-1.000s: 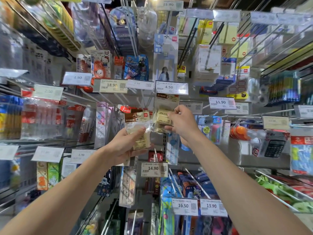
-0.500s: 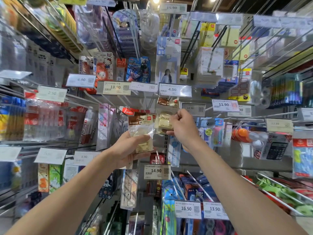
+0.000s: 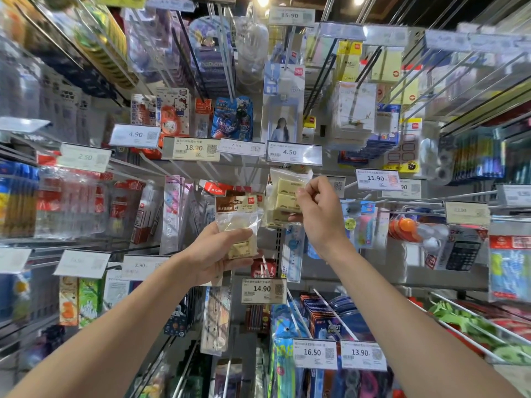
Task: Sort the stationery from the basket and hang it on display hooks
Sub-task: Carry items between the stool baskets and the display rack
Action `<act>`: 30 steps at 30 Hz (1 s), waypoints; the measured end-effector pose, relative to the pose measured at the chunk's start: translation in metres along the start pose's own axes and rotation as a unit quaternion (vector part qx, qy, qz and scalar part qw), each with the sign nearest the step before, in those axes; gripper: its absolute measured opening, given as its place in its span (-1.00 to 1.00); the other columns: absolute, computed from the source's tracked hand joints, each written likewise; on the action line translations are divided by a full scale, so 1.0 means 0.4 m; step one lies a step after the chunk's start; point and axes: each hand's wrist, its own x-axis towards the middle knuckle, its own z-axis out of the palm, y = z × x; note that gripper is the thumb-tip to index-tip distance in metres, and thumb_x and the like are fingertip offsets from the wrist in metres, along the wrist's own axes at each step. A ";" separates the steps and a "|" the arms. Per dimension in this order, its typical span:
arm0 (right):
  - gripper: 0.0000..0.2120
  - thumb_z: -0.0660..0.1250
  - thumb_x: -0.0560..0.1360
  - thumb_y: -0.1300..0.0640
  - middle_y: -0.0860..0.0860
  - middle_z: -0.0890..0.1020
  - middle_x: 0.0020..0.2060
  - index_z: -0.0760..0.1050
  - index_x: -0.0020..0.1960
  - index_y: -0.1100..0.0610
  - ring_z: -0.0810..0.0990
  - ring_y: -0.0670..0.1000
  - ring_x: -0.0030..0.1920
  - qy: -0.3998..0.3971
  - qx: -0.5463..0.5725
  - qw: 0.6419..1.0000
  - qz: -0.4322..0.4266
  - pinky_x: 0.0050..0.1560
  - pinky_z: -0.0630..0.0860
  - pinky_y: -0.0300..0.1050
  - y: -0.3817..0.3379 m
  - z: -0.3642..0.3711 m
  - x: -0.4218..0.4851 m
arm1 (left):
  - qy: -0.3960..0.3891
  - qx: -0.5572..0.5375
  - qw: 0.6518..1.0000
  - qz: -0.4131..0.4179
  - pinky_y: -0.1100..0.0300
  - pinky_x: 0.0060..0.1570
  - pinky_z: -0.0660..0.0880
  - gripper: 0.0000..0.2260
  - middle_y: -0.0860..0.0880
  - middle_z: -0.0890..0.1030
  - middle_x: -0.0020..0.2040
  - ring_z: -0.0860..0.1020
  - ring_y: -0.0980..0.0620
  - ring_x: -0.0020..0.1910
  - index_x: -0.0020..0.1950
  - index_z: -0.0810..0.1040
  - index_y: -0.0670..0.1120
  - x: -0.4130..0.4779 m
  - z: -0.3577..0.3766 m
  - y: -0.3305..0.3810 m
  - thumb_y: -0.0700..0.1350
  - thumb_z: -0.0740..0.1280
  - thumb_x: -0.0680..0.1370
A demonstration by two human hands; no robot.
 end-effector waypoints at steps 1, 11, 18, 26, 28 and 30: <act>-0.80 0.25 0.60 0.09 0.00 0.39 -0.28 0.30 -0.18 0.03 0.46 0.29 -0.19 0.000 -0.002 1.000 0.001 -0.14 0.58 0.38 -0.004 -0.001 -0.003 | -0.003 0.003 1.000 -0.001 0.08 -0.24 0.68 -0.91 -0.12 0.74 -0.17 0.74 -0.09 -0.18 0.10 0.52 -0.17 0.001 -0.001 0.000 -0.24 0.39 0.62; -0.80 0.23 0.67 0.23 0.03 0.39 -0.22 0.29 -0.11 0.15 0.52 -0.16 -0.38 -0.018 0.007 0.998 0.061 -0.24 0.64 -0.15 -0.009 0.018 0.021 | -0.002 0.017 1.000 -0.007 0.11 -0.28 0.68 -0.73 -0.22 0.72 0.09 0.73 -0.16 -0.02 0.30 0.52 -0.16 0.020 -0.009 -0.006 -0.19 0.42 0.61; -0.79 0.22 0.66 0.25 0.05 0.38 -0.19 0.27 -0.12 0.14 0.56 -0.14 -0.40 -0.014 0.037 0.992 0.124 -0.08 0.70 0.09 -0.006 0.036 0.023 | 0.000 0.016 1.000 -0.004 0.10 -0.26 0.70 -0.78 -0.21 0.72 0.11 0.72 -0.22 0.07 0.25 0.53 -0.10 0.010 -0.009 -0.005 -0.20 0.41 0.62; -0.78 0.23 0.68 0.20 0.04 0.39 -0.19 0.28 -0.13 0.15 0.53 -0.07 -0.27 -0.002 0.021 0.995 0.100 -0.18 0.68 -0.09 0.011 0.031 0.022 | -0.020 0.008 1.000 -0.009 0.14 -0.30 0.68 -0.79 -0.20 0.72 0.13 0.71 -0.23 0.10 0.27 0.53 -0.10 0.003 -0.005 -0.006 -0.21 0.38 0.64; -0.80 0.22 0.68 0.21 0.05 0.40 -0.18 0.29 -0.11 0.15 0.52 -0.04 -0.25 -0.003 0.012 0.996 0.084 -0.22 0.66 -0.12 0.011 0.032 0.020 | -0.023 0.006 1.000 -0.009 0.14 -0.29 0.69 -0.80 -0.19 0.72 0.12 0.71 -0.23 0.11 0.26 0.54 -0.10 0.002 -0.005 -0.005 -0.21 0.37 0.64; -0.80 0.22 0.68 0.21 0.07 0.42 -0.15 0.29 -0.11 0.16 0.54 0.01 -0.23 -0.005 0.002 0.997 0.081 -0.26 0.64 -0.16 0.013 0.032 0.021 | -0.021 0.004 1.000 -0.010 0.14 -0.30 0.68 -0.81 -0.20 0.72 0.12 0.70 -0.24 0.11 0.25 0.54 -0.10 0.002 -0.004 -0.005 -0.21 0.37 0.64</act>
